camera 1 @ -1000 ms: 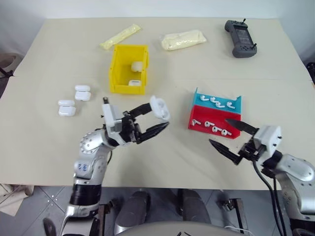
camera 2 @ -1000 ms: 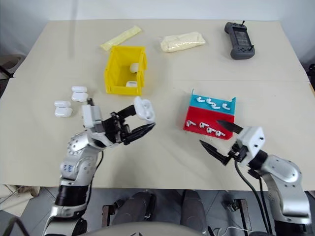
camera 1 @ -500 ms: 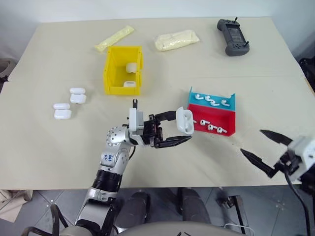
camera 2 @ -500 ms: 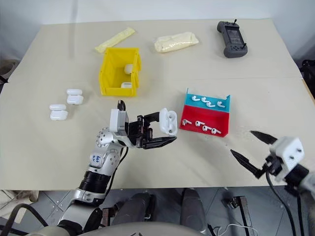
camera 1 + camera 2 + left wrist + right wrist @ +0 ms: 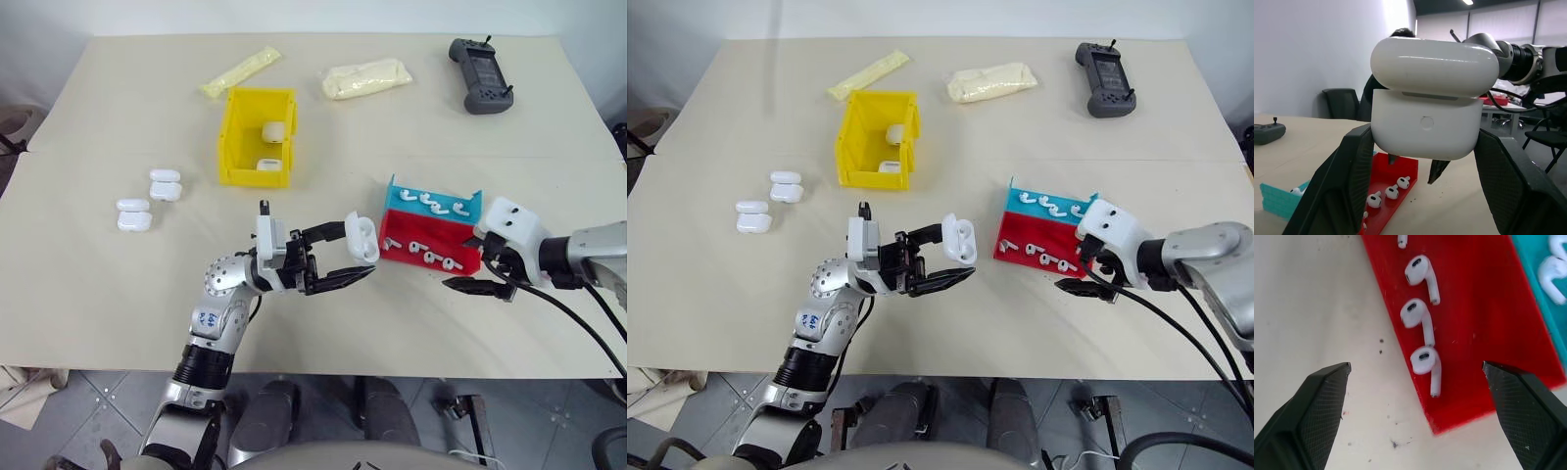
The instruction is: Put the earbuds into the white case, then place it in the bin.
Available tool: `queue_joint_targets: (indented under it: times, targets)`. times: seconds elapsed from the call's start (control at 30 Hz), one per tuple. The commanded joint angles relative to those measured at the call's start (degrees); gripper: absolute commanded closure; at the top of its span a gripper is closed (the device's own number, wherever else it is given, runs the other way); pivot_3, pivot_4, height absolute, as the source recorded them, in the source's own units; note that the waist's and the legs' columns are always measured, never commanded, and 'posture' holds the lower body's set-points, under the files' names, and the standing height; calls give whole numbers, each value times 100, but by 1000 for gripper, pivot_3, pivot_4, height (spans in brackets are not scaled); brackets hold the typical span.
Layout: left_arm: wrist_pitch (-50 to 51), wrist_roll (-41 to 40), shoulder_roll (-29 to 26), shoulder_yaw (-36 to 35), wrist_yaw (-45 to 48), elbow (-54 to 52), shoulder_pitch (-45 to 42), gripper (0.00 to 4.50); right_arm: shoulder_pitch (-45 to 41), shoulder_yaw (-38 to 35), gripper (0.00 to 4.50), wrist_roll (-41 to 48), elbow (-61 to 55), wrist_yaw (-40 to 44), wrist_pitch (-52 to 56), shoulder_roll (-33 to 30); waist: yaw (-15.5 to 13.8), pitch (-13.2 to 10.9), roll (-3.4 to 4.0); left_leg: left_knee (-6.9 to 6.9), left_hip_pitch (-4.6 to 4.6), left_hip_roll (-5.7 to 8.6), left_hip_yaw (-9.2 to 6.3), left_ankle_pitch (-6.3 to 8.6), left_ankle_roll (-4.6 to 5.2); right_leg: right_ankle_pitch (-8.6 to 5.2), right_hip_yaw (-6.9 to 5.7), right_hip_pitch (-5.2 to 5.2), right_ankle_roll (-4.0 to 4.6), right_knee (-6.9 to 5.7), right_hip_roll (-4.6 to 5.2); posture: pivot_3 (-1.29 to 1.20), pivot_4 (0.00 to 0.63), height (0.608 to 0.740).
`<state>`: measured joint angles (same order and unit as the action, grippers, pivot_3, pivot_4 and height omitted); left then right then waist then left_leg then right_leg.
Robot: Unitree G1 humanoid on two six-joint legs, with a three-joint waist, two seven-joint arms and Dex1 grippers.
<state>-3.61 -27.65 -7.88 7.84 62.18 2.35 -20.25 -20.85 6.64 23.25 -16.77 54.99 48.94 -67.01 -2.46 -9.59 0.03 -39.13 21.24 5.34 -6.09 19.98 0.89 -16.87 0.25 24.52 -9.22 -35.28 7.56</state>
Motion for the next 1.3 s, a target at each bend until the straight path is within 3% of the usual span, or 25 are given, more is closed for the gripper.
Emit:
queue_joint_targets:
  times: [0.03,0.27,0.4,0.57,0.83,0.93,1.03,1.3]
  targets:
    - [16,-37,5,26,-91,-324,12,1764,-467,475,0,-322,231,325,18,44,-5,0,-1,-1,0,0,0,0,0,0,0,0,0,0,-1,0,150,740]
    - [29,-58,55,54,-163,-416,37,1764,-1039,1221,0,-1010,629,707,-282,209,-15,0,0,-1,0,0,3,0,0,1,2,3,-1,-2,0,0,150,740]
    - [34,-64,58,52,-190,-451,29,1764,-1123,1338,889,-1244,726,919,-480,259,-14,0,0,-1,-1,-1,4,0,-1,1,2,3,-1,-3,-2,0,150,740]
    - [53,-73,58,43,-241,-506,22,1764,-1175,1476,2489,-1571,795,1128,-775,323,-12,0,0,-1,-1,-1,4,0,-1,1,2,3,-1,-3,-2,0,150,740]
    - [119,-150,20,46,-233,-620,83,1764,-1235,1539,2489,-1981,931,1329,-1015,488,-1,0,-1,-1,-2,-3,4,1,-2,1,2,2,-1,-3,-4,0,150,740]
    - [184,-217,7,72,-138,-650,83,1764,-1209,1524,3035,-2074,942,1393,-1047,535,9,0,-2,-1,-4,-3,4,1,-3,1,2,1,-1,-4,-4,0,150,740]
    - [263,-261,-23,91,-32,-667,64,1764,-1205,1519,3881,-2158,960,1453,-1100,575,31,1,-2,-5,-6,-3,4,1,-3,1,2,-1,-1,-8,-4,0,150,740]
    - [286,-260,-89,12,45,-613,-23,1764,-1144,1506,3881,-2313,940,1622,-1266,587,86,1,-3,-6,-8,-2,3,1,-3,1,3,-2,-1,-11,-3,0,150,740]
